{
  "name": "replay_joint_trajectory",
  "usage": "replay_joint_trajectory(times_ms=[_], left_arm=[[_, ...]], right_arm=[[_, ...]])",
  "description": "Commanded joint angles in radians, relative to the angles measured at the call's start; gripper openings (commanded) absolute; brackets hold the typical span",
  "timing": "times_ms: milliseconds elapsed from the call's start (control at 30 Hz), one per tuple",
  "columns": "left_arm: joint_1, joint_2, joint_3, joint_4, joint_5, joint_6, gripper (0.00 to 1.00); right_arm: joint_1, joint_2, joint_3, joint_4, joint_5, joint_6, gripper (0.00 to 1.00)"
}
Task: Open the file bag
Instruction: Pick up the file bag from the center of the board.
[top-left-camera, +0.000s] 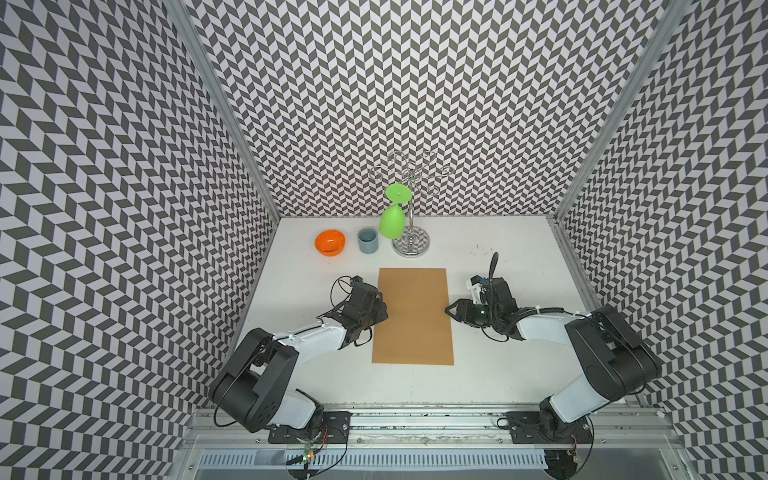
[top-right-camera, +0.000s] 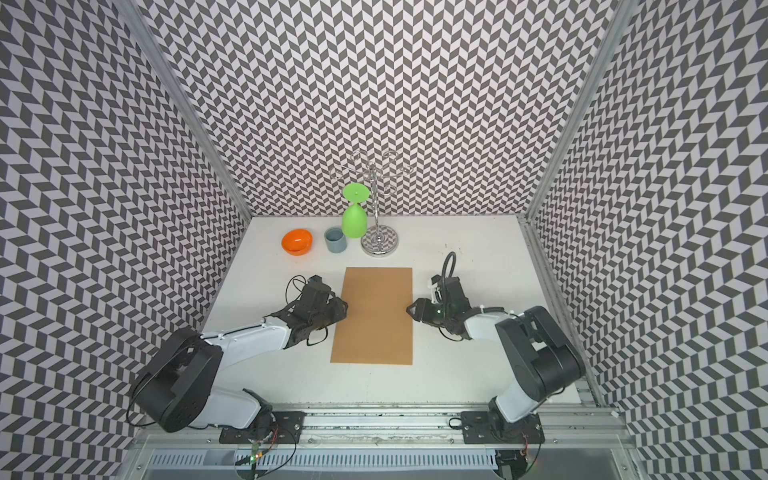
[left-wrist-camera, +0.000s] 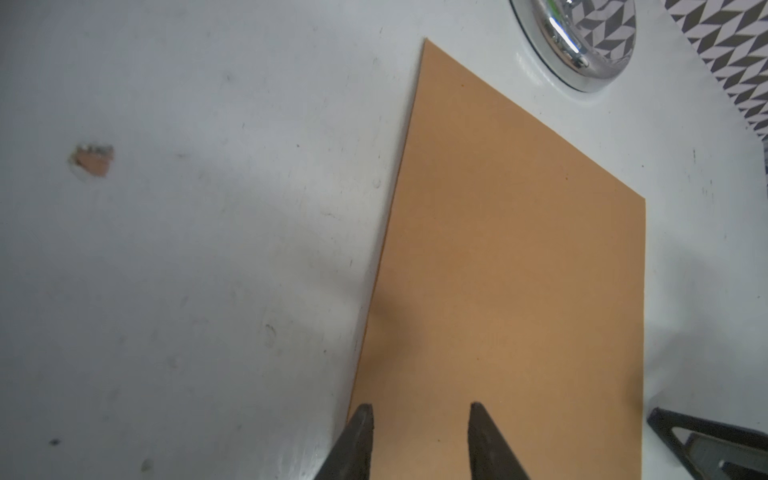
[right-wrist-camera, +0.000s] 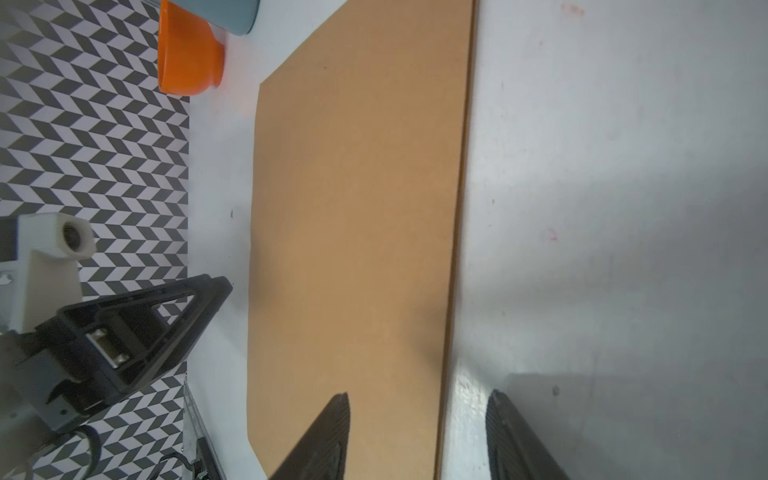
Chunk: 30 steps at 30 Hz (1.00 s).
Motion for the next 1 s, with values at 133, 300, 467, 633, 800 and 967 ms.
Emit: replay_joint_trajectory(times_ms=[133, 300, 467, 633, 800, 967], left_arm=[[0.003, 0.045, -0.032, 0.038, 0.024, -0.027, 0.29], [0.004, 0.068, -0.044, 0.039, 0.031, -0.033, 0.27], [0.006, 0.088, -0.061, 0.059, 0.045, -0.039, 0.26], [0.005, 0.109, -0.077, 0.081, 0.062, -0.049, 0.24], [0.005, 0.106, -0.083, 0.083, 0.064, -0.055, 0.24], [0.005, 0.019, -0.049, 0.015, 0.030, -0.048, 0.42]], right_arm=[[0.028, 0.076, 0.005, 0.065, -0.013, 0.037, 0.42], [0.030, 0.081, -0.009, 0.131, -0.057, 0.064, 0.36], [0.029, 0.068, -0.020, 0.199, -0.107, 0.087, 0.25], [0.030, 0.038, -0.050, 0.343, -0.187, 0.144, 0.13], [0.030, -0.006, -0.010, 0.258, -0.147, 0.110, 0.00], [0.029, -0.083, 0.069, 0.038, -0.046, 0.024, 0.00]])
